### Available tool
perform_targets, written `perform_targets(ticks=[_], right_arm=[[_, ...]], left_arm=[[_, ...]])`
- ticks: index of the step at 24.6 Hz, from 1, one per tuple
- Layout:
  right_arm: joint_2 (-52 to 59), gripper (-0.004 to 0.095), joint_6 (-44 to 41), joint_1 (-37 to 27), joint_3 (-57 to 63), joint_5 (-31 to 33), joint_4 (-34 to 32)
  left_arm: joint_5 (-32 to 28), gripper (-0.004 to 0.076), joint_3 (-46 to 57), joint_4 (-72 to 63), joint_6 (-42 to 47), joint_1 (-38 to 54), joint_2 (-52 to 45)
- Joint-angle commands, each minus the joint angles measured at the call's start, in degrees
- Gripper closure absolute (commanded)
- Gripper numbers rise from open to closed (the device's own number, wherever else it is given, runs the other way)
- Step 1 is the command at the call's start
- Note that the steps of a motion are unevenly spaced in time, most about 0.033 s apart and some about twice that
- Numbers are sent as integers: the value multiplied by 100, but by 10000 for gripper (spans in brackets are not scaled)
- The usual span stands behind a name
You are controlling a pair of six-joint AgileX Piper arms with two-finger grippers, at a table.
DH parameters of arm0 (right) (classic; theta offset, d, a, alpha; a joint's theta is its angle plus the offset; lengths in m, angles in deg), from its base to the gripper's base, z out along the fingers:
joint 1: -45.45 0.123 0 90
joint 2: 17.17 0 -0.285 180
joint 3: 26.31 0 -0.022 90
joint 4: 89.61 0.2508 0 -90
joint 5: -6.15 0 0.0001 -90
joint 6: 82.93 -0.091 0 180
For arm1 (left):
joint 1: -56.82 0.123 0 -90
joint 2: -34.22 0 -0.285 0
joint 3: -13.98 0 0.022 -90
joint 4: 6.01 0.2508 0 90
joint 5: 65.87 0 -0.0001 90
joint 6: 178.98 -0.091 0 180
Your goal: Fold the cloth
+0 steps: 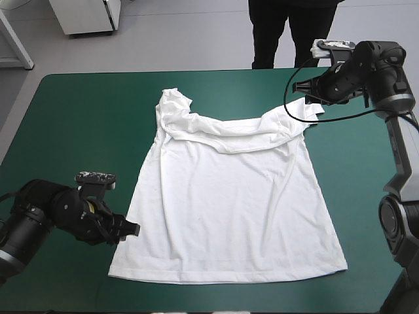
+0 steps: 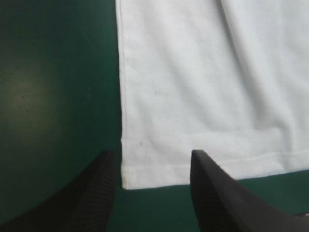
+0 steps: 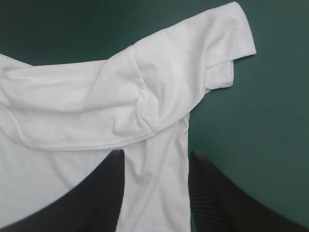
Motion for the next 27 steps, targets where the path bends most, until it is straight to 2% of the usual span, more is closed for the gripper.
perform_targets(ticks=[1,4,10,20,27], right_arm=[[477,507,54,-46,-124,13,163],[652,507,54,-46,-124,13,204],[863,507,54,-46,-124,13,222],[1042,507,18,-46,-124,13,434],[1372,507,54,-46,-110,13,434]], left_arm=[[245,372,304,210,808,-558,-272],[245,372,722,588,1254,-869,-330],[-33,372,1402,671,1399,-869,-330],[-753,374,1738,654,1467,-869,-95],[-1028,437,1738,603,1388,-869,514]])
